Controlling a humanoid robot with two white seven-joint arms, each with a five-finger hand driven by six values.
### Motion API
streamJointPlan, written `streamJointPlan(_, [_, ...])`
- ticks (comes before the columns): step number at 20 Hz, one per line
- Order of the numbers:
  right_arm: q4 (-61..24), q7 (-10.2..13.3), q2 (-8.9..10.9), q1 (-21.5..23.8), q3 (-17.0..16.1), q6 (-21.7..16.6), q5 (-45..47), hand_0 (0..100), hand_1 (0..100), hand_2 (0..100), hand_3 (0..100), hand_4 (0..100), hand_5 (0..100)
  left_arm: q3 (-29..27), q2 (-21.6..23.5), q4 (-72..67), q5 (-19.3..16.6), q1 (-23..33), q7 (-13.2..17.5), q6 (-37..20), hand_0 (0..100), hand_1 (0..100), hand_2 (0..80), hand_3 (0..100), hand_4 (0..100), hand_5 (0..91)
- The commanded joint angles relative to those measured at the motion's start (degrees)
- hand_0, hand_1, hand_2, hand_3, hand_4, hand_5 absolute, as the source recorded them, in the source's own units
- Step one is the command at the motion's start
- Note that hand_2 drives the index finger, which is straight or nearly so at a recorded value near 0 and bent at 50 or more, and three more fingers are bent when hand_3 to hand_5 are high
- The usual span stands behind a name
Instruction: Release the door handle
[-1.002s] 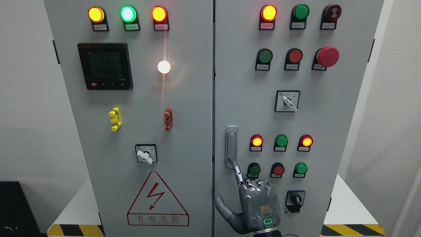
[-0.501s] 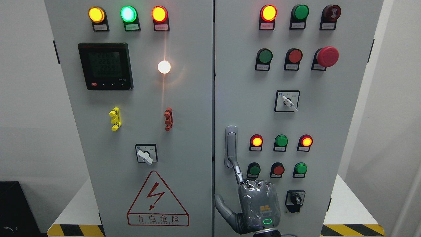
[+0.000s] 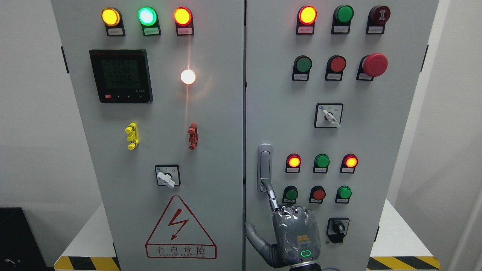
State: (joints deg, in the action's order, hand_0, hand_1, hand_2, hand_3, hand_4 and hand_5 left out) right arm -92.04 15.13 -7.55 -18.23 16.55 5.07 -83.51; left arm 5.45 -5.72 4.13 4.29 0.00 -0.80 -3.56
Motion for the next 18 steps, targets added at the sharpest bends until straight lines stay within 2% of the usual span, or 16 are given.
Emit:
streamJointPlan(1, [0.4,-0.2,-0.1,0.0,0.1,0.0,0.0,31,20,9,100,100,100,0.0,0.0,0.0,0.0,1.0,0.0,0.0,12,56,0.0,0,0,0.0])
streamJointPlan(18, [0.6,-0.4,-0.18,0.0,0.5,0.3,-0.1,31,20,9,100,100,100,0.0,0.0,0.0,-0.1,1.0,0.0,0.0,12,56,0.0,0,0,0.0])
